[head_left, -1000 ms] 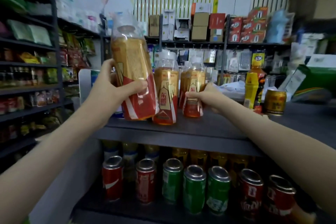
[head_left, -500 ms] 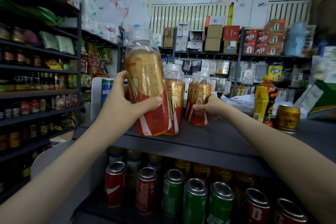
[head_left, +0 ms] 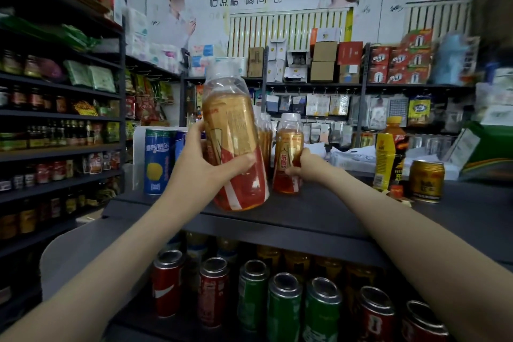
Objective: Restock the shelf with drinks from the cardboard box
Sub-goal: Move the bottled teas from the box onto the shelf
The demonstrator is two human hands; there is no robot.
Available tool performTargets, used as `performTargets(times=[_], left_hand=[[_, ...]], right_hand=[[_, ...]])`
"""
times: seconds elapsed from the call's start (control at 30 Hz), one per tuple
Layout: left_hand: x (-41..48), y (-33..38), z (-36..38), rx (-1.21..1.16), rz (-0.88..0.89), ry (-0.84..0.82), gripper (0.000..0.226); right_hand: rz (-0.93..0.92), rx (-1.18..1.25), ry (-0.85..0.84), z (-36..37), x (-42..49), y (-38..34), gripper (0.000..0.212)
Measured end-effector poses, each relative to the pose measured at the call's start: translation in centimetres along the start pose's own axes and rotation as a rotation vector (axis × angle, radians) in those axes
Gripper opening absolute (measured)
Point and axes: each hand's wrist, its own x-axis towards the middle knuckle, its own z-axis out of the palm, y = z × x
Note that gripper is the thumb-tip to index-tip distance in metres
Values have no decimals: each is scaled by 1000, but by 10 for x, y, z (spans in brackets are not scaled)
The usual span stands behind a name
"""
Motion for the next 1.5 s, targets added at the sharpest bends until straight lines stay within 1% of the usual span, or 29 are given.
performTargets(times=[0.07, 0.13, 0.2, 0.33, 0.43, 0.53, 0.7, 0.77, 0.83, 0.87, 0.9, 0.93, 0.97, 1.0, 1.07, 1.1, 1.17, 1.23, 1.33, 1.37, 1.4, 1.47, 1.5], left_hand=[[3, 4, 3, -10, -4, -3, 97], [6, 7, 8, -8, 7, -1, 93], [7, 10, 14, 12, 23, 2, 95], [7, 7, 20, 88, 43, -19, 82], [8, 6, 21, 102, 31, -44, 85], [5, 4, 15, 129, 48, -39, 85], [1, 0, 8, 181, 47, -26, 82], [0, -3, 8, 187, 44, -16, 84], [-1, -4, 9, 208, 59, 4, 84], [-1, -4, 10, 223, 71, 17, 84], [-2, -4, 12, 236, 83, 29, 84], [-2, -3, 14, 247, 96, 40, 84], [-3, -2, 17, 260, 111, 49, 84], [-3, 0, 21, 277, 130, 59, 84], [-3, 5, 30, 330, 186, 66, 85], [-3, 7, 35, 368, 226, 61, 86], [-1, 7, 44, 467, 325, 47, 90], [2, 4, 50, 535, 384, 39, 95], [10, 4, 49, 525, 435, -53, 99], [13, 4, 46, 520, 451, -97, 98], [16, 3, 43, 535, 475, -128, 95], [22, -3, 32, 606, 547, -114, 82], [25, -8, 27, 644, 587, -79, 75]], right_hand=[[38, -64, -10, -1, 1, 1, 69], [54, -209, -16, -4, 2, 2, 66], [38, -318, -33, -5, 1, 0, 62], [-23, -270, -40, -3, -4, -6, 51], [-41, -208, -42, 6, -5, -6, 45], [-13, -210, -87, 14, -3, -13, 39], [-9, -190, -100, 12, -9, -8, 40], [-13, -176, -51, 8, -15, -5, 41], [-50, -80, 105, -1, -30, -12, 39], [-74, 60, 197, -7, -42, -20, 38], [-108, 272, 255, -13, -58, -30, 38], [-161, 517, 258, -20, -78, -41, 37], [-225, 725, 213, -25, -98, -51, 36], [-295, 835, 151, -29, -116, -59, 36], [-376, 823, 43, -35, -142, -70, 43], [-378, 781, 29, -37, -147, -73, 51], [-339, 658, 119, -39, -150, -73, 66], [-304, 581, 220, -41, -150, -70, 64], [-299, 611, 240, -43, -145, -62, 48], [-289, 645, 243, -44, -140, -58, 45], [-274, 668, 247, -44, -135, -56, 48], [-220, 678, 252, -45, -120, -50, 65], [-194, 672, 247, -43, -112, -46, 69]])
